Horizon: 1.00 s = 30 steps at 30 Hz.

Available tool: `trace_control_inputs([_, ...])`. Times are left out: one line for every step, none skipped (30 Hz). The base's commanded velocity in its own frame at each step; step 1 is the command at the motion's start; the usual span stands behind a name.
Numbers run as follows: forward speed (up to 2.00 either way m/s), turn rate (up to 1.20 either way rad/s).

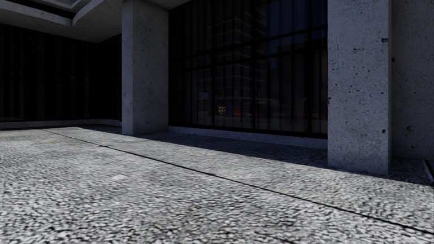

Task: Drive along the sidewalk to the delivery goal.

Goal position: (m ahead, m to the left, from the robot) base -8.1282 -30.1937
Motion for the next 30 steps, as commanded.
trace_control_inputs([0.00,0.00])
trace_control_inputs([0.00,0.00])
trace_control_inputs([0.00,0.00])
trace_control_inputs([0.00,0.00])
trace_control_inputs([0.00,0.00])
trace_control_inputs([0.00,0.00])
trace_control_inputs([0.00,0.00])
trace_control_inputs([0.00,0.00])
trace_control_inputs([0.00,0.00])
trace_control_inputs([0.00,0.00])
trace_control_inputs([0.00,0.00])
trace_control_inputs([0.00,0.00])
trace_control_inputs([0.00,0.00])
trace_control_inputs([0.00,0.00])
trace_control_inputs([0.00,0.00])
trace_control_inputs([0.00,0.00])
trace_control_inputs([0.00,0.00])
trace_control_inputs([0.00,0.00])
trace_control_inputs([0.00,0.00])
trace_control_inputs([0.00,0.00])
trace_control_inputs([0.00,0.00])
trace_control_inputs([0.00,0.00])
trace_control_inputs([0.00,0.00])
trace_control_inputs([0.00,0.00])
trace_control_inputs([0.00,0.00])
trace_control_inputs([0.00,0.00])
trace_control_inputs([0.00,0.00])
trace_control_inputs([0.00,0.00])
trace_control_inputs([0.00,0.00])
trace_control_inputs([0.00,0.00])
